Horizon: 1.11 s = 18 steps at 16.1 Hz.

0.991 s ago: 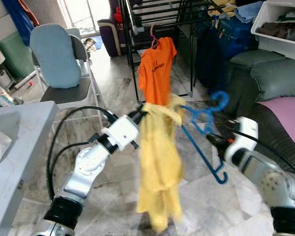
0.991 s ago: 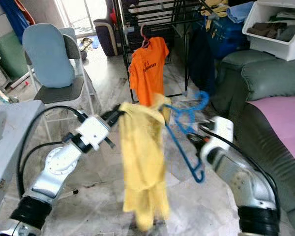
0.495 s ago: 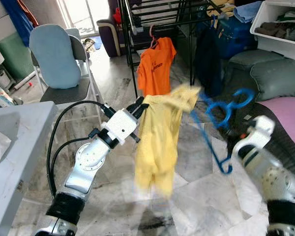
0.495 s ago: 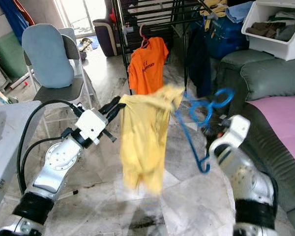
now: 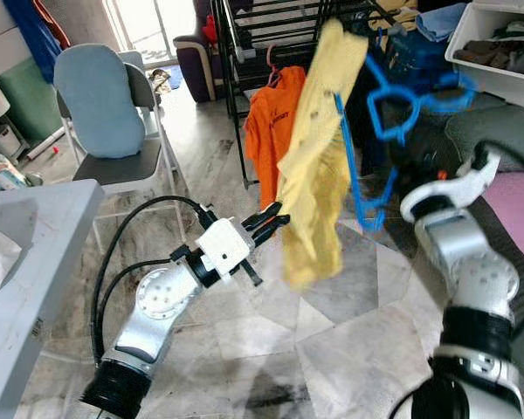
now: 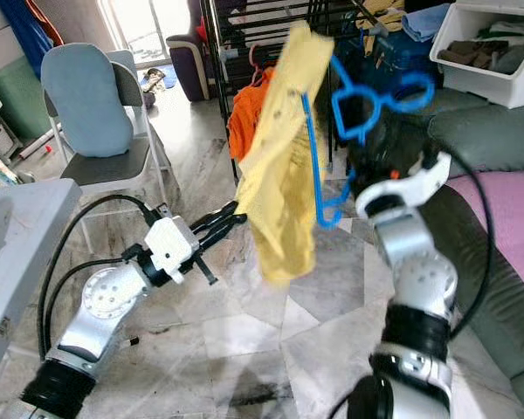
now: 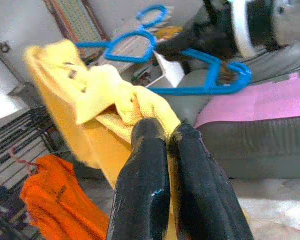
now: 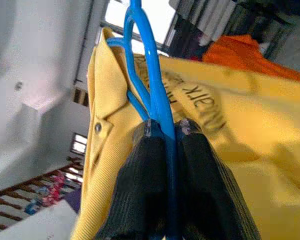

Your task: Hang hanger

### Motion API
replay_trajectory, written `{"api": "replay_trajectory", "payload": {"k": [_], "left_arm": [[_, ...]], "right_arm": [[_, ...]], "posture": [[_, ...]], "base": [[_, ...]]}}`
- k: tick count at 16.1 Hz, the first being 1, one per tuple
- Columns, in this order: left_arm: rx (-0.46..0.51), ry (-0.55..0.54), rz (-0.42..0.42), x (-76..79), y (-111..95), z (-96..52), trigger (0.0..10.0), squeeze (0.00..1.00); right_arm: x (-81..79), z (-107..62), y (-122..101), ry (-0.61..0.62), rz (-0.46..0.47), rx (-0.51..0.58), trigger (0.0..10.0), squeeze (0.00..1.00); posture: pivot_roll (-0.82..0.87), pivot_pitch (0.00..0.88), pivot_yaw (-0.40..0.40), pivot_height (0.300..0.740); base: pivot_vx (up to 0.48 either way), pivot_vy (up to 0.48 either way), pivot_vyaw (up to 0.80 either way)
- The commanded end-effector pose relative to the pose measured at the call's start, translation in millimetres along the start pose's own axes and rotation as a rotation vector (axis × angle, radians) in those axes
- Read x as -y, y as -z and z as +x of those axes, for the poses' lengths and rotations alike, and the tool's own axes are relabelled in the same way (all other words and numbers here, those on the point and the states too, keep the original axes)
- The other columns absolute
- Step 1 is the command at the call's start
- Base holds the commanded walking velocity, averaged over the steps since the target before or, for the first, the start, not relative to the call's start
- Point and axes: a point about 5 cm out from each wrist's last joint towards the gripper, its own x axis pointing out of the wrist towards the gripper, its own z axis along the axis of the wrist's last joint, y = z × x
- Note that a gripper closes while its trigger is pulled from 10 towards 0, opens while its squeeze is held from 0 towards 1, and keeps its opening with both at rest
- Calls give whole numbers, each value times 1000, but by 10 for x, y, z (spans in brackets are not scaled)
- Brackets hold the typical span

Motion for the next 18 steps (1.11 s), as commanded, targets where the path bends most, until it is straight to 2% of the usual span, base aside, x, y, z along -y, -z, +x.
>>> {"api": "replay_trajectory", "payload": {"k": [1, 2, 3, 4, 6, 7, 8, 9, 10, 11, 12, 13, 15, 18], "left_arm": [[-68, 165, -30, 235, 121, -103, 10000, 0], [-82, 188, -43, 266, 139, -113, 10000, 0], [-106, 218, -54, 304, 173, -127, 10000, 0], [-117, 227, -64, 317, 190, -135, 10000, 0], [-145, 257, -45, 364, 242, -152, 10000, 0], [-154, 261, -46, 380, 260, -155, 10000, 0], [-154, 265, -41, 399, 262, -136, 10000, 180], [-155, 268, -47, 407, 265, -121, 10000, 188], [-156, 271, -53, 411, 271, -101, 10000, 412], [-160, 272, -54, 408, 283, -81, 10000, 490], [-164, 266, -53, 396, 295, -69, 10000, 839], [-175, 259, -53, 378, 328, -59, 10000, 1000], [-182, 246, -65, 368, 347, -58, 10000, 1000], [-184, 249, -103, 384, 353, -101, 10000, 1000]], "right_arm": [[-325, 34, -448, -110, 42, 257, 10000, 0], [-419, 99, -376, -132, -46, 208, 10000, 0], [-565, 148, -210, -181, -323, 119, 10000, 0], [-606, 147, -100, -198, -482, 85, 10000, 0], [-628, 77, 33, -238, -579, 38, 10000, 0], [-643, 45, 85, -261, -592, 15, 10000, 0], [-664, -7, 151, -285, -648, 1, 10000, 0], [-667, -27, 186, -295, -671, -4, 10000, 0], [-671, -50, 226, -316, -689, -13, 10000, 0], [-674, -86, 279, -345, -714, -27, 10000, 0], [-676, -107, 305, -359, -725, -34, 10000, 0], [-685, -149, 345, -383, -733, -44, 10000, 0], [-694, -221, 416, -429, -770, -75, 10000, 0], [-600, -397, 585, -488, -926, -146, 10000, 0]], "posture": [[-209, 0, 87, 740], [-207, 0, 84, 740], [-204, 0, 81, 740], [-204, 0, 79, 740], [-204, 0, 77, 740], [-204, 0, 77, 740], [-214, 0, 84, 740], [-220, 0, 86, 740], [-225, 0, 90, 740], [-226, 0, 90, 740], [-227, 0, 90, 740], [-226, 0, 90, 740], [-226, 0, 91, 740], [-224, 0, 93, 740]], "base": [[0, 0, 0], [0, 0, 0], [0, 0, 0], [0, 0, 0], [0, 0, 0], [0, 0, 0], [0, 0, 0], [0, 0, 0], [0, 0, 0], [0, 0, 0], [0, 0, 0], [0, 0, 0], [0, 0, 0], [0, 0, 0]]}}
